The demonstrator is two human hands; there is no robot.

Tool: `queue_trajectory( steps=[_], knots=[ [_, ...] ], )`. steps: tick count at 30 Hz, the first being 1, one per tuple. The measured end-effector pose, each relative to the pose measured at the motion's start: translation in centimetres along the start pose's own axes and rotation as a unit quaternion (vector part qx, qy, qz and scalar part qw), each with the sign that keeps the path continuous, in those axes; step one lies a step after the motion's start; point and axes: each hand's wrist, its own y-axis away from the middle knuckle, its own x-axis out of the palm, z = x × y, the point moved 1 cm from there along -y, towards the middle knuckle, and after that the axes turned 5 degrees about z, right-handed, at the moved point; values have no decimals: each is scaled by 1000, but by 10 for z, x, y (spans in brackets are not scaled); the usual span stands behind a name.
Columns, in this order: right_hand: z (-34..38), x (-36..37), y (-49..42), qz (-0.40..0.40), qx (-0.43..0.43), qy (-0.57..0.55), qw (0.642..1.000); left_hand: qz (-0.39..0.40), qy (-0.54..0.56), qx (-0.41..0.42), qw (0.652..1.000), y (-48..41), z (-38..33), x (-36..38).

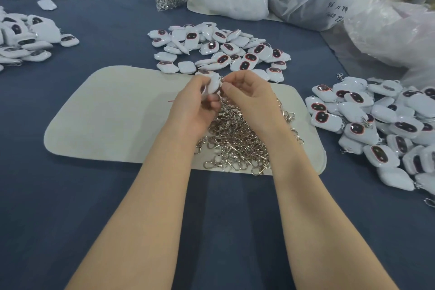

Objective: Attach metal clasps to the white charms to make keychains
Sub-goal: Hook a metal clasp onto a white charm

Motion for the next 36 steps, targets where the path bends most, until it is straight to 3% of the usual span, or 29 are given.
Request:
queue_trajectory(
  steps=[8,12,14,16,18,24,28,30,31,33,36],
  knots=[
    [7,5,3,-11,-21,60,998,-1,-14,-33,999,2,0,-1],
    [7,3,3,10,0,79,997,-67,-115,46,990,3,-1,-1],
    [6,1,3,19,12,88,996,-98,-246,151,952,4,-1,0],
    [5,-1,3,27,22,106,994,-93,-355,264,892,9,0,3],
    [4,-2,2,30,28,121,992,-76,-423,325,843,12,1,4],
    [0,-8,1,45,59,192,979,-20,-572,368,733,10,8,-1],
    [-1,-12,1,49,69,203,975,12,-600,384,702,8,10,-2],
    [0,-13,2,45,71,164,983,16,-578,381,722,9,10,0],
    [1,-13,2,38,66,119,990,12,-543,375,751,10,8,2],
    [2,-11,3,21,46,26,998,-11,-431,341,835,10,3,3],
    [4,-7,2,13,5,3,1000,-30,-259,204,944,6,-2,2]
  ],
)
